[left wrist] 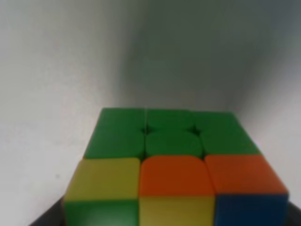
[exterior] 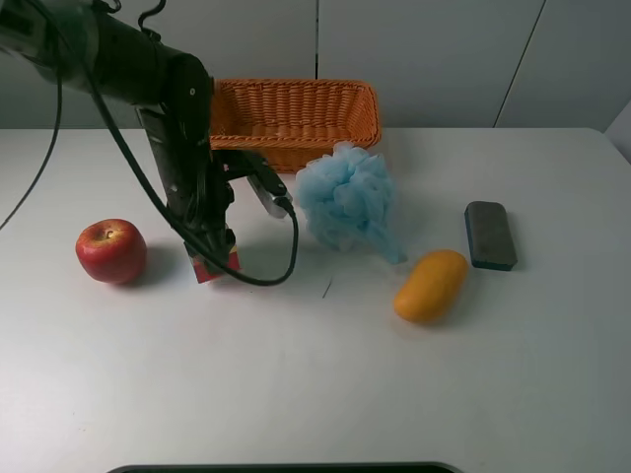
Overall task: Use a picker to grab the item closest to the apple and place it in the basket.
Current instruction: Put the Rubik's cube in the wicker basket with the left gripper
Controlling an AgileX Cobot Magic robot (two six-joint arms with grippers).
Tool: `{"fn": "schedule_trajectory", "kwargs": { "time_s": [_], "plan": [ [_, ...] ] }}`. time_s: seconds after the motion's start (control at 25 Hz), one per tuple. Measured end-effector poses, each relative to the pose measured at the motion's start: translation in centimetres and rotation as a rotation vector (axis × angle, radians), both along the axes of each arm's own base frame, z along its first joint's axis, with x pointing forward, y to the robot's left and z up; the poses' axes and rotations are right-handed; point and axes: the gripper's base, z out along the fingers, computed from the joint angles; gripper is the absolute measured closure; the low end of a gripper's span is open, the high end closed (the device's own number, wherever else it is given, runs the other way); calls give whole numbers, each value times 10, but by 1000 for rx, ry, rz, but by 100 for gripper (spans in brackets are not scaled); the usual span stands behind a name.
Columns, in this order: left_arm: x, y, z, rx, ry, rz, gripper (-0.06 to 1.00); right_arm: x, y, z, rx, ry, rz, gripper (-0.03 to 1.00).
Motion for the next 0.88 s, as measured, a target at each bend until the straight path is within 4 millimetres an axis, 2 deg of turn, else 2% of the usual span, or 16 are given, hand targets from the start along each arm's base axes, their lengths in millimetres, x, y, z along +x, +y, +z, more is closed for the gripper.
{"fn": "schedule_trajectory", "kwargs": {
  "time_s": [0.16, 0.28, 0.56, 0.72, 0.88],
  "plan": [
    [6, -4, 43, 18, 24, 97, 39, 0, 0, 0, 0, 0, 0, 27],
    [17, -11, 74, -18, -24, 186, 39, 0, 0, 0, 0, 0, 0, 27],
    [37, -23, 128, -147, -164, 376, 39, 0, 0, 0, 0, 0, 0, 27],
    [50, -25, 155, -175, -283, 426, 39, 0, 0, 0, 0, 0, 0, 27],
    [72, -27, 164, -194, -367, 477, 39, 0, 0, 0, 0, 0, 0, 27]
  ]
}}
